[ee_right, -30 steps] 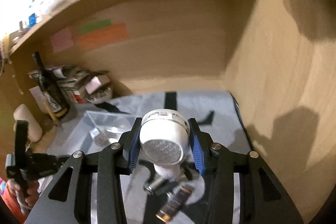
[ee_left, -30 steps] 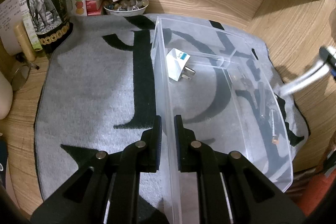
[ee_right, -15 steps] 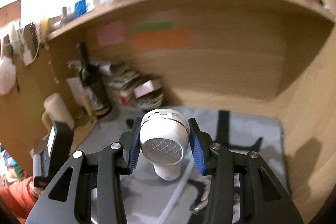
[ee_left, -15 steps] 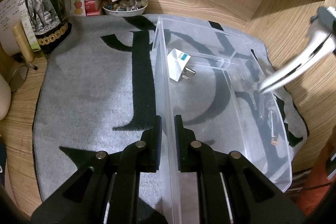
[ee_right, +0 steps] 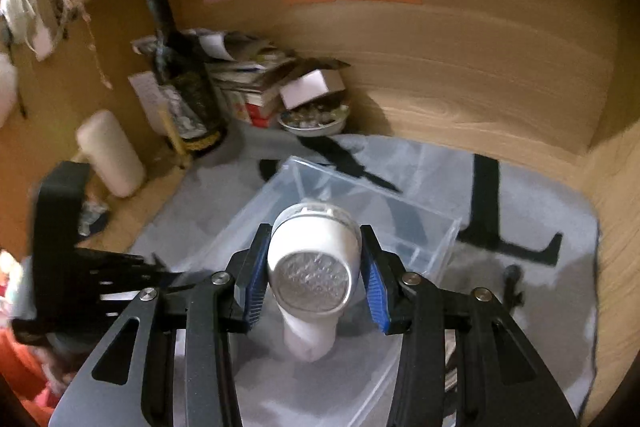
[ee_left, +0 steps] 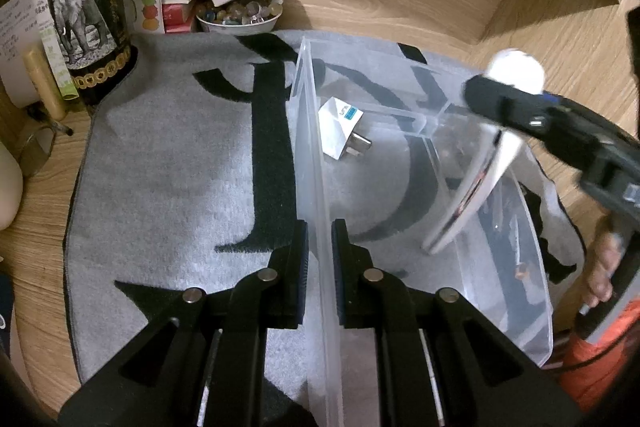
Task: Organize rigid objects
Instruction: 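Lower the white device into the clear box and open the right gripper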
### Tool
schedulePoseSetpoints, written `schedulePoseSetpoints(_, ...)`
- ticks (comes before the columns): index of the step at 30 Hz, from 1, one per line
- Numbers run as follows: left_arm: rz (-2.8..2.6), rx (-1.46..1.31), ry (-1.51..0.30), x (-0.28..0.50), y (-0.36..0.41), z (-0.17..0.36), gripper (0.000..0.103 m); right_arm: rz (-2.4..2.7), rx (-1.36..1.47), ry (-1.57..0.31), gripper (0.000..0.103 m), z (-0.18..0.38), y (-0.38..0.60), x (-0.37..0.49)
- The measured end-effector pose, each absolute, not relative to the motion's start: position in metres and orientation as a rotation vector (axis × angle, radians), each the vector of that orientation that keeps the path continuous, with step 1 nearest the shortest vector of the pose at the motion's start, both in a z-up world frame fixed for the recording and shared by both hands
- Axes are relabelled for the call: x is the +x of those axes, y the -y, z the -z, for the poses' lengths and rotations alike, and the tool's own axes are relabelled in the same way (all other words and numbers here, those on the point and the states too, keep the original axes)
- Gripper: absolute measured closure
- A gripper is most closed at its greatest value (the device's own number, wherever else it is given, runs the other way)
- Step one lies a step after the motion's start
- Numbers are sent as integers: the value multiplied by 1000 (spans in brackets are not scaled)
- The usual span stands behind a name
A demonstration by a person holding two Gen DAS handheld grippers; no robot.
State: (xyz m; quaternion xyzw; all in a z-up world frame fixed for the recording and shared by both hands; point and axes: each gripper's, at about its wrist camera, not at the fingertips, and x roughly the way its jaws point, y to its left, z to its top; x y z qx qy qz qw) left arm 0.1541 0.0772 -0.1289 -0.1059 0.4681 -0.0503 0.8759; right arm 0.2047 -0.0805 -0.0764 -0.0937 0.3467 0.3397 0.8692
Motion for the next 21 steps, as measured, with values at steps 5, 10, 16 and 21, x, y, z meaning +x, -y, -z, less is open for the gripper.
schedulePoseSetpoints(5,97,-198,-976,155,-74,129,92,-683,-279,-772,64,96,68,215)
schedulePoseSetpoints(10,95,-199,-985,157,-74,129,92,-660,-296,-785,64,103,66,223)
schedulePoseSetpoints(16,89,-194,-988,157,-72,132,92,-646,-307,-791,64,102,67,226)
schedulePoseSetpoints(21,92,-194,-987,157,-73,132,92,-655,-303,-793,64,100,70,223)
